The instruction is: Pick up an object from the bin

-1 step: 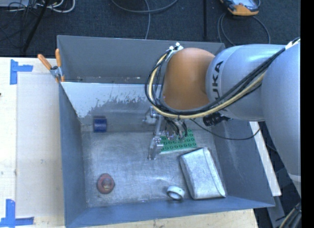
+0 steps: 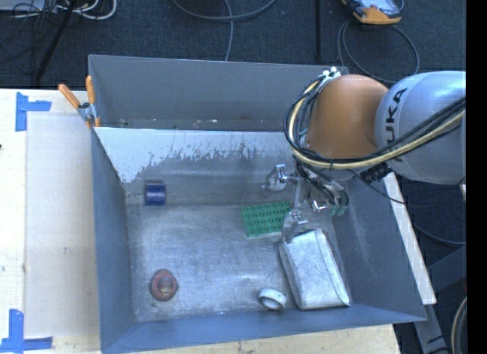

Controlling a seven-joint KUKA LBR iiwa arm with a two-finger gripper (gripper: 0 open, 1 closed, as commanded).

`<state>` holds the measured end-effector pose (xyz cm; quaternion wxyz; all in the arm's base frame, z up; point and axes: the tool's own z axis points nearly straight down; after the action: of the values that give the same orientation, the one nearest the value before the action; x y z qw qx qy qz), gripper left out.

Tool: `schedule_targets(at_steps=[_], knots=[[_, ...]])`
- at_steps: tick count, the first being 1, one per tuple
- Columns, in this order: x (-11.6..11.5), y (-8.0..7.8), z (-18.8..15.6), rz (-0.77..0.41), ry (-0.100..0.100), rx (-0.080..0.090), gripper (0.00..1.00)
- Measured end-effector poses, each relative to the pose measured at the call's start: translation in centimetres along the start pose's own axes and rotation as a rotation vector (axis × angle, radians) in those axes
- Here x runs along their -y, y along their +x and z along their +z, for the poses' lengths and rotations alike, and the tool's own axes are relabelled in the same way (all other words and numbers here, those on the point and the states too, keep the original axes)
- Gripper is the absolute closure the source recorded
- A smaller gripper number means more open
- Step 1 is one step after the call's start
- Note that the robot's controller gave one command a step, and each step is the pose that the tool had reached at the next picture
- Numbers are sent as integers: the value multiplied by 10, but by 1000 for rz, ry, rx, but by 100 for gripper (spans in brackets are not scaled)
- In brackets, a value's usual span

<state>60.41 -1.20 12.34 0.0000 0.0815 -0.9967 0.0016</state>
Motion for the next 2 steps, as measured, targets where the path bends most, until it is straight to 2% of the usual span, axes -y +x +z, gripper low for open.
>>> schedule_targets(at_steps=[1,2], knots=[[20,-15,51,115,-6,7,0],[20,-16,48,115,-5,12,100]])
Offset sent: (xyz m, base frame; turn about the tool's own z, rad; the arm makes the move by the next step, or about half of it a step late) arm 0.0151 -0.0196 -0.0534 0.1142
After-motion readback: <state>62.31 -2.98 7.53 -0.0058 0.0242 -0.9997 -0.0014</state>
